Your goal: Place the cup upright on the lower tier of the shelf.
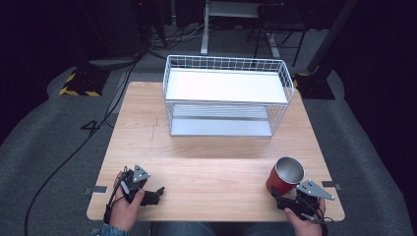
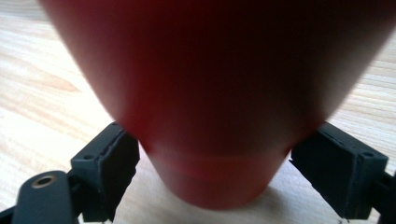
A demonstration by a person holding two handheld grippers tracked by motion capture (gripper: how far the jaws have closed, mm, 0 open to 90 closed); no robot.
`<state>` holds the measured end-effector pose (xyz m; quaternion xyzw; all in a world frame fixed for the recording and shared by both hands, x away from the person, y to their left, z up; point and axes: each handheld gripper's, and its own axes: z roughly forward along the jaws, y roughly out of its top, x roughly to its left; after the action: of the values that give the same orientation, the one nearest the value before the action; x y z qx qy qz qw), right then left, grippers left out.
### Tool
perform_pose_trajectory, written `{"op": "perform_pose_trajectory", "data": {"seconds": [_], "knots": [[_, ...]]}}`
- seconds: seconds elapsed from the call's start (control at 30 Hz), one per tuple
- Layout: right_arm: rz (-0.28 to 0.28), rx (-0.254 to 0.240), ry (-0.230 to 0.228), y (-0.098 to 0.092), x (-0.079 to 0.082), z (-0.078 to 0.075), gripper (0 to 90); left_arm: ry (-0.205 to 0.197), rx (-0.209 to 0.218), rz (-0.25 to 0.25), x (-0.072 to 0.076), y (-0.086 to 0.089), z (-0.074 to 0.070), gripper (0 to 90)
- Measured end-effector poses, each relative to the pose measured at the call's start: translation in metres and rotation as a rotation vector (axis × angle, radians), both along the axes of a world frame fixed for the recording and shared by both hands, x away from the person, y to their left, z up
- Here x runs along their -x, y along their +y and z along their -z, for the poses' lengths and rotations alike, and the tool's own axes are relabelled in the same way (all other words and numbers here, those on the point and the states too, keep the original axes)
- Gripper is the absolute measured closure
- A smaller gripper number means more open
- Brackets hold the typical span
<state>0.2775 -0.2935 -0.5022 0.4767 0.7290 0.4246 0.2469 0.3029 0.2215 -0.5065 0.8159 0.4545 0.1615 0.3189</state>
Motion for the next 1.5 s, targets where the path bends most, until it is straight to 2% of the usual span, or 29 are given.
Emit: {"op": "perform_pose_trajectory", "data": {"seconds": [0.03,0.1,0.17,0.43,0.47,0.53,0.67,1.13,1.2,1.23,1.27,1.37,1.43,1.5], "knots": [[0.000,0.000,0.000,0.000,0.000,0.000,15.9,0.000,0.000,-0.001,0.000,0.000,0.000,0.0],[0.013,-0.033,0.009,0.002,-0.003,0.001,15.8,0.000,0.000,0.000,0.000,0.000,0.000,0.0],[0.020,-0.037,0.012,0.003,-0.004,0.001,15.6,0.000,0.000,0.000,0.000,0.000,0.000,0.0],[0.051,-0.074,-0.020,0.008,-0.008,0.004,14.0,0.000,0.000,-0.001,0.000,0.000,0.000,0.0],[0.063,-0.121,-0.004,0.007,-0.009,0.005,12.3,0.000,0.000,0.000,0.000,0.000,0.000,0.0],[0.070,-0.160,0.010,0.005,-0.010,0.006,11.0,0.000,0.000,0.000,0.000,0.000,0.000,0.0],[0.079,-0.196,0.016,0.004,-0.010,0.007,10.0,0.000,0.000,0.000,0.000,0.000,0.000,0.0],[0.083,-0.165,0.012,0.007,-0.011,0.004,11.3,0.000,0.000,0.000,0.000,0.000,0.000,0.0],[0.089,-0.126,-0.002,0.010,-0.010,0.003,13.2,0.000,0.000,0.000,0.000,0.000,0.000,0.0],[0.089,-0.126,-0.002,0.010,-0.010,0.003,13.2,0.000,0.000,0.000,0.000,0.000,0.000,0.0],[0.089,-0.095,-0.020,0.011,-0.010,0.002,14.4,-0.001,0.000,0.000,0.000,0.000,0.000,0.0],[0.091,-0.075,-0.031,0.012,-0.009,0.001,15.4,0.000,0.000,0.000,0.000,0.000,0.000,0.0],[0.087,-0.039,-0.052,0.013,-0.008,0.000,16.4,0.000,0.000,0.000,0.000,0.000,0.000,0.0],[0.087,-0.034,-0.055,0.014,-0.007,0.000,16.5,0.000,0.000,0.000,0.000,0.000,0.000,0.0]]}}
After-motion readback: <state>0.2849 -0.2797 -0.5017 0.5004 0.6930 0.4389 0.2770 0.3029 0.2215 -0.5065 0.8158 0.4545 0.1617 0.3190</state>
